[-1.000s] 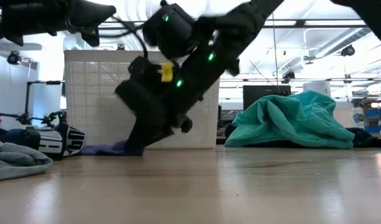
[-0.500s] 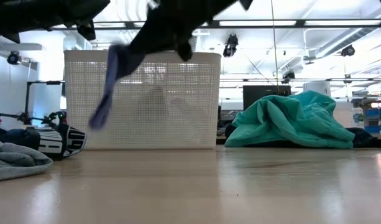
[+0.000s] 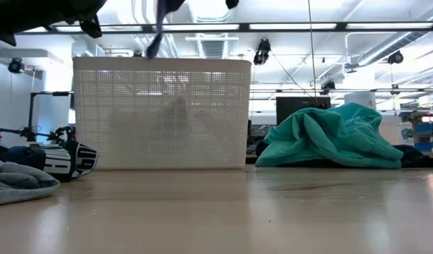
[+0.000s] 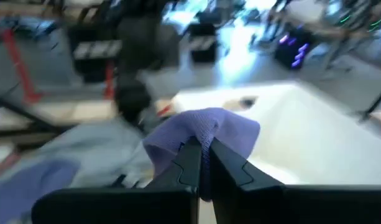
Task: Sort clothes
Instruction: Put the top blue sock into the white bin
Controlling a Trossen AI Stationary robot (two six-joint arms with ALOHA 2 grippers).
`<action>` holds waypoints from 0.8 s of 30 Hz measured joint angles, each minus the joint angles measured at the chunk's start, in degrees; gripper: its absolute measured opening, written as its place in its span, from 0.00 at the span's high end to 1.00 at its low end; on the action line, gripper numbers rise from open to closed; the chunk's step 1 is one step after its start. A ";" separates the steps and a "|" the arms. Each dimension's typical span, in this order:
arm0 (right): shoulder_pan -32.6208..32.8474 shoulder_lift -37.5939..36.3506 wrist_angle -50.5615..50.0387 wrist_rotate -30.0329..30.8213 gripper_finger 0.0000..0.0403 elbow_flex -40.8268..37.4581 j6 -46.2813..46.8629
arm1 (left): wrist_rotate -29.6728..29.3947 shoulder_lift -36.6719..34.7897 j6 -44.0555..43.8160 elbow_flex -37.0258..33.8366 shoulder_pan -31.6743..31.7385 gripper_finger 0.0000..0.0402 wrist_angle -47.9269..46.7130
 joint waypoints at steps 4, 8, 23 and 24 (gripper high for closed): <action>-3.89 0.48 -0.28 0.34 1.00 2.53 -1.86 | 0.00 0.00 -0.30 0.00 -0.02 1.00 -0.34; -8.70 0.83 -1.29 -1.04 1.00 3.25 -0.62 | 0.00 0.15 -0.40 0.00 0.00 1.00 -0.54; -18.83 0.98 -11.06 -9.21 0.94 3.33 6.99 | 1.40 1.24 -3.29 0.00 0.00 0.99 -2.18; -18.77 0.98 -11.15 -9.45 0.91 3.33 6.93 | 2.74 1.57 -3.42 0.00 0.00 0.99 -2.15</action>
